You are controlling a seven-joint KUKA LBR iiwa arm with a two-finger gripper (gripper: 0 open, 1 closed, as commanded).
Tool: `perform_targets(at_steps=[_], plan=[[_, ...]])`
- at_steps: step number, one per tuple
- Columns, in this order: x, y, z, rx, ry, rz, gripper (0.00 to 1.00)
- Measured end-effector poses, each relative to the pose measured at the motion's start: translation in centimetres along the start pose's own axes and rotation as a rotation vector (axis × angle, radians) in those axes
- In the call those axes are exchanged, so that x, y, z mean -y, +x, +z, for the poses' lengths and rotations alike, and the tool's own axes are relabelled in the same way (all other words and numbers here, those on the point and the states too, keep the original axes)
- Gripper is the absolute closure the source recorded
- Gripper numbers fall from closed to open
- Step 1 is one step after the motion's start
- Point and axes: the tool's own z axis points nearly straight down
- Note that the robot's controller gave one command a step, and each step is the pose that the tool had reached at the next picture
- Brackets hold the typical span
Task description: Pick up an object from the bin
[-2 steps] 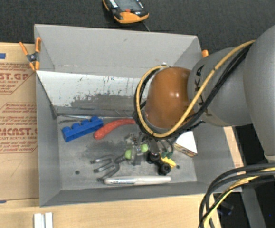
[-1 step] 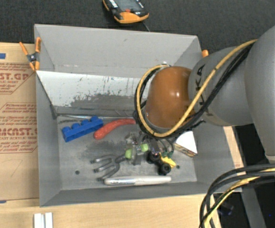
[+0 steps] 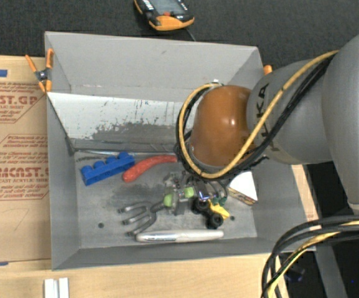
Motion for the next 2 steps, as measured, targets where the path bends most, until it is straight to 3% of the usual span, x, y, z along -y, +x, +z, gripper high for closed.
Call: perform_targets(at_steps=[2], plan=[[0.0,0.1,-1.9,-0.003,0.000,0.000,1.00]])
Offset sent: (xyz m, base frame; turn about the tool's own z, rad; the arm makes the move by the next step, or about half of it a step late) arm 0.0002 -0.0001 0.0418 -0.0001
